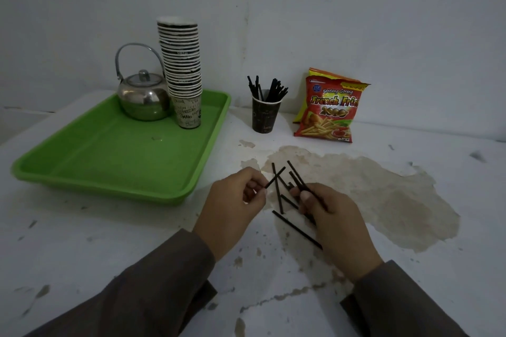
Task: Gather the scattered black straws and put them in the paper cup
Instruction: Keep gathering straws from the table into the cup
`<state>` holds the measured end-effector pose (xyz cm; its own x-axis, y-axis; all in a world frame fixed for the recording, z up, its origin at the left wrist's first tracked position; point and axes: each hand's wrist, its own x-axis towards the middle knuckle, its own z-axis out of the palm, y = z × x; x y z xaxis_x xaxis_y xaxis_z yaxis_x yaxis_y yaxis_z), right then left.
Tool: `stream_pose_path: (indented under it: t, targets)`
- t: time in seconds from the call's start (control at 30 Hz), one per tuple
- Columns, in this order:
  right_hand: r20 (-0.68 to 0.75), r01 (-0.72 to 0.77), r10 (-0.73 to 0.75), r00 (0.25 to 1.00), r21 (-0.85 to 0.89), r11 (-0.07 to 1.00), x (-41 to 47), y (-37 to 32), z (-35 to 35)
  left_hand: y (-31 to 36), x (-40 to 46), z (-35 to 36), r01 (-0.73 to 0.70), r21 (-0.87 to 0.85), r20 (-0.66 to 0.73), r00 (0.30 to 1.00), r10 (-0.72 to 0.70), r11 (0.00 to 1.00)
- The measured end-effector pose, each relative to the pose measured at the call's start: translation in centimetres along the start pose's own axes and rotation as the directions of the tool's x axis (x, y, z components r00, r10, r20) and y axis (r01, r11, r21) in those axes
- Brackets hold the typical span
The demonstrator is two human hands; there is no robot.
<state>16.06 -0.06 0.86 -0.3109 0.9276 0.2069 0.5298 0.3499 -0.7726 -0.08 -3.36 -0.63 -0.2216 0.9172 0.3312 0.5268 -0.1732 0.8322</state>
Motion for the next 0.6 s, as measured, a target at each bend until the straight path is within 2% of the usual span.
stream_pose_path:
  t: [0.13,0.23,0.33,0.43,0.6]
  targets:
    - [0.003,-0.115,0.118,0.993,0.231,0.966,0.7,-1.1,-1.4,0.9,0.8,-0.5,0.031,-0.215,0.038,0.999,-0.024,0.976]
    - [0.05,-0.176,0.168,0.984,0.295,0.939,2.1,-2.1,-3.0,1.8,2.5,-1.3,0.019,-0.279,0.034,0.999,-0.01,0.96]
    - [0.049,-0.118,0.108,0.993,0.29,0.95,4.3,-3.4,-4.2,3.0,4.8,-2.3,-0.019,-0.278,0.008,1.0,0.023,0.96]
    - [-0.005,-0.061,0.067,0.998,0.373,0.926,7.4,-4.7,-4.7,4.0,8.1,-3.3,-0.09,-0.278,-0.033,0.996,0.084,0.956]
    - [-0.136,0.035,0.031,0.99,0.453,0.891,13.3,-7.1,-4.8,4.7,14.7,-4.7,-0.199,-0.143,-0.164,0.971,0.175,0.969]
